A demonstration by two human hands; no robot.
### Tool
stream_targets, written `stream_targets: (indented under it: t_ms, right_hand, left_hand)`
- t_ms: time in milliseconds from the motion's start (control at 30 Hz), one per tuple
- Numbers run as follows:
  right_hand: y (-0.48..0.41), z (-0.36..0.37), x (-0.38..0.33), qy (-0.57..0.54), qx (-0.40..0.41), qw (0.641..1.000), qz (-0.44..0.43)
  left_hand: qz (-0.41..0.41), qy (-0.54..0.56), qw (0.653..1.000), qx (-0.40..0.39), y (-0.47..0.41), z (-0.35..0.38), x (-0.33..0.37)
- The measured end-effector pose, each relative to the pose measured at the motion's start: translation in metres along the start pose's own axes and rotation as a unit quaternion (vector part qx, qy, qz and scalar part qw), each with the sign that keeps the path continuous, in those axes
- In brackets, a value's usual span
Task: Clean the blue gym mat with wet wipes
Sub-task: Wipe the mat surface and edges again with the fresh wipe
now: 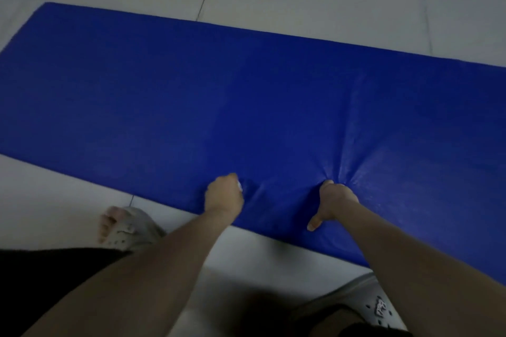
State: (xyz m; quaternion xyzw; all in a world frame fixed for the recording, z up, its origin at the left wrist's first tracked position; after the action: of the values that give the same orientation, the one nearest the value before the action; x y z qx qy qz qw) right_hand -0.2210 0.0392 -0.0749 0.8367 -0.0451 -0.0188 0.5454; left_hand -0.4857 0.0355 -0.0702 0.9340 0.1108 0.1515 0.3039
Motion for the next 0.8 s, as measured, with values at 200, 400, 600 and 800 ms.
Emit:
stream_targets:
  t_ms: [200,400,600,800]
  right_hand:
    - [-0.007,-0.011,0.007,-0.035,-0.049,0.998,-0.022]
    - [-0.004,-0.009,0.005,-0.019,-0.038,0.999,-0.001]
    - [-0.007,-0.012,0.002,-0.009,-0.053,0.998,-0.019]
    - [-0.010,-0.009,0.007,0.008,-0.044,0.999,-0.021]
  left_hand:
    - [0.200,-0.083,0.975,-0.047,0.034,0.061,0.094]
    - [0.339,-0.249,0.906,-0.041,0.055,0.091,0.117]
    - [0.262,-0.278,0.924,-0.036,0.017,0.043,0.034]
    - [0.066,-0.163,0.984,-0.034,-0.012,-0.015,-0.064]
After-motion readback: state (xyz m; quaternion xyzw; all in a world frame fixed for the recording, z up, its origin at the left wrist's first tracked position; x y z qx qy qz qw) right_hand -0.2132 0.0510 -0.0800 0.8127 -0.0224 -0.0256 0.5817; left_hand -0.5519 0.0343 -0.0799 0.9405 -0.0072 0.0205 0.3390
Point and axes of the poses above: each hand's wrist, its own y-axis away from the middle knuckle, its own z-axis out of the palm, x = y × z, the point moved 4 cm from there along -y, towards the middle knuckle, and after that the axes turned 10 degrees about -x, right-handed, at the moved point
